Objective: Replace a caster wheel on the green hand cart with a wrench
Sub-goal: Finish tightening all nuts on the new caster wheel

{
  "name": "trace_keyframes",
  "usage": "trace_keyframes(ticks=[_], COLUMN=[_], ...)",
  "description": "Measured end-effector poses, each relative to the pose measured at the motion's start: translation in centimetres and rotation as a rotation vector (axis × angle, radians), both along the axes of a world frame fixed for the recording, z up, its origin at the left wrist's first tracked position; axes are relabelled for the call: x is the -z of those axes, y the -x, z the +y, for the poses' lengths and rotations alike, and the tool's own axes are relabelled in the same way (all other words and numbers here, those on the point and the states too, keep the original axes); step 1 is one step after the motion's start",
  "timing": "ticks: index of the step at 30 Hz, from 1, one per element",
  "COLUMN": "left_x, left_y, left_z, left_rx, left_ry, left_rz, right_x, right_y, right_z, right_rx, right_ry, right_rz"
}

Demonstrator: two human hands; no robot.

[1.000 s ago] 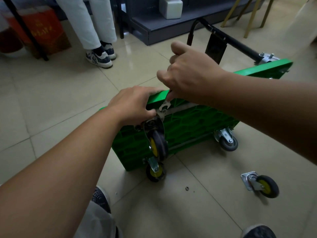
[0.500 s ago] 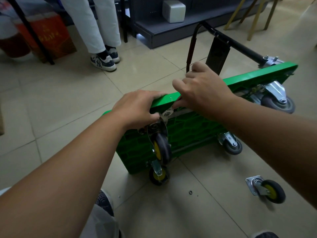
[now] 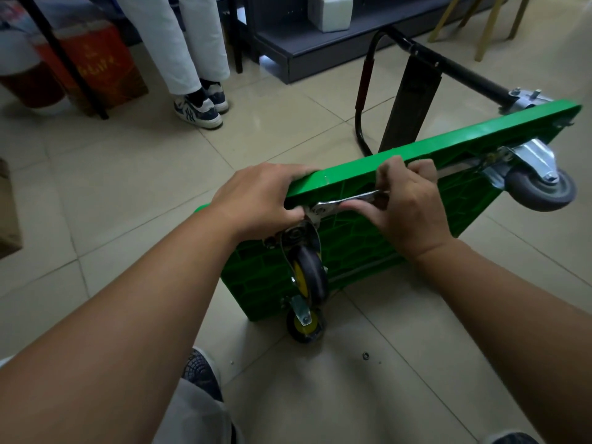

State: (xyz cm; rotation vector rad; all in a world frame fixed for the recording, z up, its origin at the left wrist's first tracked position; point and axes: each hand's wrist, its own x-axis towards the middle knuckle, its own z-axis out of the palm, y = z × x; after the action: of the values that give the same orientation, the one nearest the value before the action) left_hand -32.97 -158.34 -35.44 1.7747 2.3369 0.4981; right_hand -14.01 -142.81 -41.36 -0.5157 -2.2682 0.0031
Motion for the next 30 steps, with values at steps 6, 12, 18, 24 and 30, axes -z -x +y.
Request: trace_keyframes(ticks=[6, 12, 18, 24, 30], left_x=[0.0, 0.2, 0.2, 0.2, 0.0], left_y=[0.0, 0.3, 0.2, 0.3, 0.0], left_z=[0.1, 0.2, 0.2, 0.0, 0.0], left_rx=[0.007, 0.011, -0.005, -0.002, -0.001], left_ry=[0.006, 0.02, 0.023, 0.003, -0.003], left_rz=[0.021, 0.031, 0.004, 0.002, 0.021], right_x=[4.6, 8.7, 8.3, 1.4, -10.5], right_y=[0.0, 1.4, -1.5, -6.6, 1.2], right_z=[-2.7, -3.9, -2.5, 1.7, -0.4], right_rx=[0.136, 0.14, 0.138, 0.324, 0.083], right_ry=[0.673, 0.83, 0.67, -0.075, -0.576], right_rz=[0.082, 0.213, -0.143, -0.768, -0.726])
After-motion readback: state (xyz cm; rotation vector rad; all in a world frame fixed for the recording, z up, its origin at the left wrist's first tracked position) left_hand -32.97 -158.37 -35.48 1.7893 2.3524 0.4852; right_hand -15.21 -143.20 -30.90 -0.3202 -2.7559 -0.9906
